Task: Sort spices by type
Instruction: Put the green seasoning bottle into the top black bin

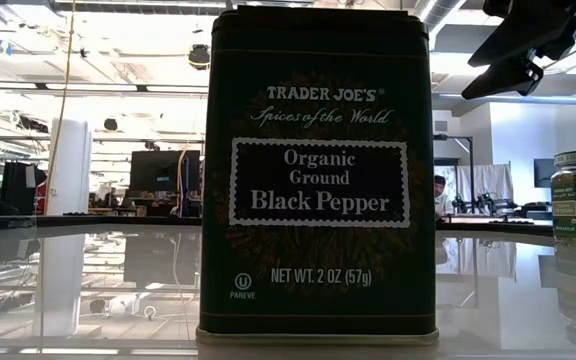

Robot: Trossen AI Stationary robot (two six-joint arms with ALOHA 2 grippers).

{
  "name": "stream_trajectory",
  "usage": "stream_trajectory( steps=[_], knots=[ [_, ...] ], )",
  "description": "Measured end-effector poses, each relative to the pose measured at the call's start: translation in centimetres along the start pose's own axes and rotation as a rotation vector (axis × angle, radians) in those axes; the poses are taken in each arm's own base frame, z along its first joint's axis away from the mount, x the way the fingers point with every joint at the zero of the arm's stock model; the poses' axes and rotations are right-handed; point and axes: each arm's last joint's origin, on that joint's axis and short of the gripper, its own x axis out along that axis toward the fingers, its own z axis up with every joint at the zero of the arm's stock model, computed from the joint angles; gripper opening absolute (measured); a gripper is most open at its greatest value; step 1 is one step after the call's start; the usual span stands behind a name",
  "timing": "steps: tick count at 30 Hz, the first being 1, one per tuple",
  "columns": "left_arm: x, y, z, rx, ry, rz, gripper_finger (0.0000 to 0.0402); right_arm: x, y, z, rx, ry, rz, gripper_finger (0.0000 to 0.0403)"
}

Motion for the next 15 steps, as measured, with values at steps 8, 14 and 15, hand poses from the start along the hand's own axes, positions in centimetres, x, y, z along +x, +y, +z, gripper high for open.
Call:
stream_trajectory(
  steps=[8,14,15],
  knots=[
    [-0.2,0.3,0.1,-0.047,0.041,-0.022,0.0198,0.0,0.0,0.0,-0.002,0.000,0.000,0.0311],
    [-2.6,1.7,1.9,-0.256,-0.042,-0.024,0.0198,0.0,0.0,0.0,-0.002,0.000,0.000,0.0311],
    [-3.2,2.2,2.4,-0.293,-0.066,-0.027,0.0198,0.0,0.0,0.0,-0.002,0.000,0.000,0.0311]
  ],
)
